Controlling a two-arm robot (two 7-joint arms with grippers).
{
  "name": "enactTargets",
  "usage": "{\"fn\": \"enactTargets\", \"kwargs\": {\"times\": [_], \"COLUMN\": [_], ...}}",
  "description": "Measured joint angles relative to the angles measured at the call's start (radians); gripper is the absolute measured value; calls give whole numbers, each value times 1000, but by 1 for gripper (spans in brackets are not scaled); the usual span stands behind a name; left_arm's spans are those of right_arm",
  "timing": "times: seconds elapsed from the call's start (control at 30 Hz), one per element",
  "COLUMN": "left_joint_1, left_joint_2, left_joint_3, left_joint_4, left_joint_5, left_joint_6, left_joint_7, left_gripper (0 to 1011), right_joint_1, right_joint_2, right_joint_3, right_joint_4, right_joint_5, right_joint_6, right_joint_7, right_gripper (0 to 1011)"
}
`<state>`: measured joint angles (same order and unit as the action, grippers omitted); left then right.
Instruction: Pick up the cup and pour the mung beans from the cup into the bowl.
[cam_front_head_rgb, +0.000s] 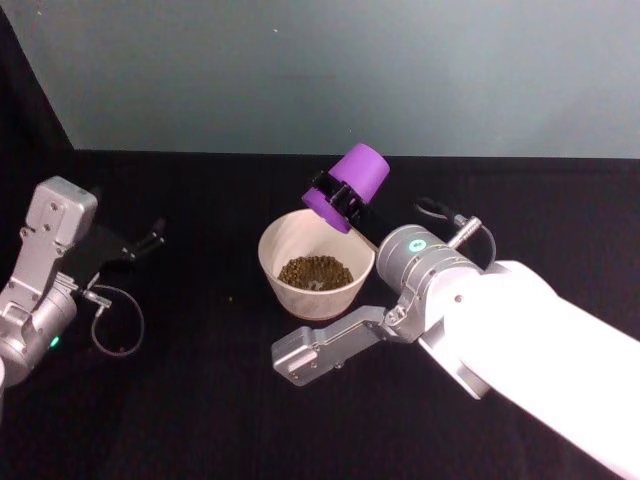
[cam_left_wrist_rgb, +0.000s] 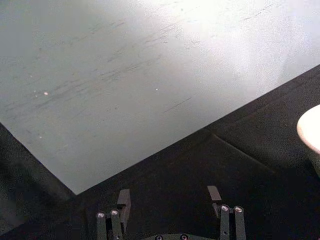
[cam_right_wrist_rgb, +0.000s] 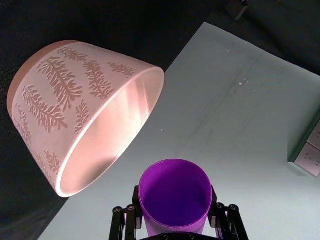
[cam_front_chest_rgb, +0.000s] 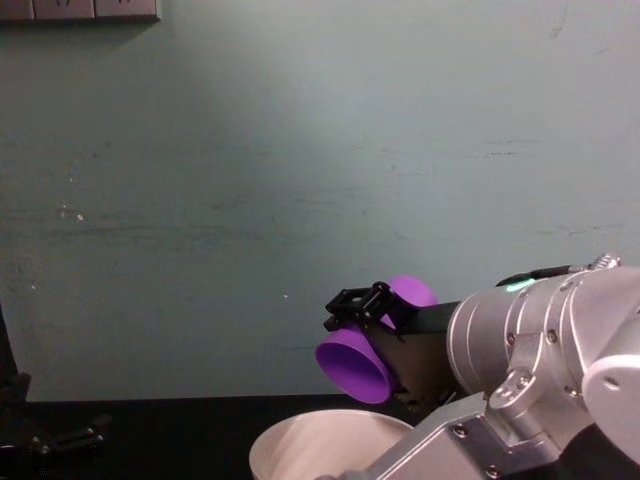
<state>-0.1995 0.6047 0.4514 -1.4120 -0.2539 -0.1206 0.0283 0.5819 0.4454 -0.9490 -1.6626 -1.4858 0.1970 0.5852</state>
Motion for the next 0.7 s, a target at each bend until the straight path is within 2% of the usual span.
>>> {"fn": "enactTargets", "kwargs": {"times": [0.13, 0.23, 0.3, 0.33, 0.43, 0.5, 0.53, 0.57, 0.6, 0.67, 0.7], "left_joint_1": [0, 0, 0, 0, 0, 0, 0, 0, 0, 0, 0], "left_joint_2": [0, 0, 0, 0, 0, 0, 0, 0, 0, 0, 0], "left_joint_3": [0, 0, 0, 0, 0, 0, 0, 0, 0, 0, 0], "left_joint_4": [0, 0, 0, 0, 0, 0, 0, 0, 0, 0, 0], "left_joint_5": [0, 0, 0, 0, 0, 0, 0, 0, 0, 0, 0], "left_joint_6": [0, 0, 0, 0, 0, 0, 0, 0, 0, 0, 0], "left_joint_7": [0, 0, 0, 0, 0, 0, 0, 0, 0, 0, 0], "left_gripper": [1000, 1000, 1000, 1000, 1000, 1000, 1000, 1000, 1000, 1000, 1000], "right_joint_1": [-9, -31, -54, -76, -119, -182, -199, -199, -217, -285, -300], "right_joint_2": [-1, -1, -3, -4, -10, -20, -23, -23, -27, -51, -57], "right_joint_3": [17, 61, 108, 150, 228, 333, 362, 362, 391, 504, 531], "right_joint_4": [-7, -25, -44, -59, -87, -119, -125, -125, -130, -140, -140], "right_joint_5": [24, 82, 147, 207, 313, 464, 510, 510, 559, 750, 795], "right_joint_6": [3, 18, 30, 39, 51, 45, 38, 38, 28, -19, -32], "right_joint_7": [-4, -28, -52, -74, -113, -174, -192, -192, -206, -250, -255], "right_gripper": [726, 726, 726, 726, 726, 726, 726, 726, 726, 726, 726]}}
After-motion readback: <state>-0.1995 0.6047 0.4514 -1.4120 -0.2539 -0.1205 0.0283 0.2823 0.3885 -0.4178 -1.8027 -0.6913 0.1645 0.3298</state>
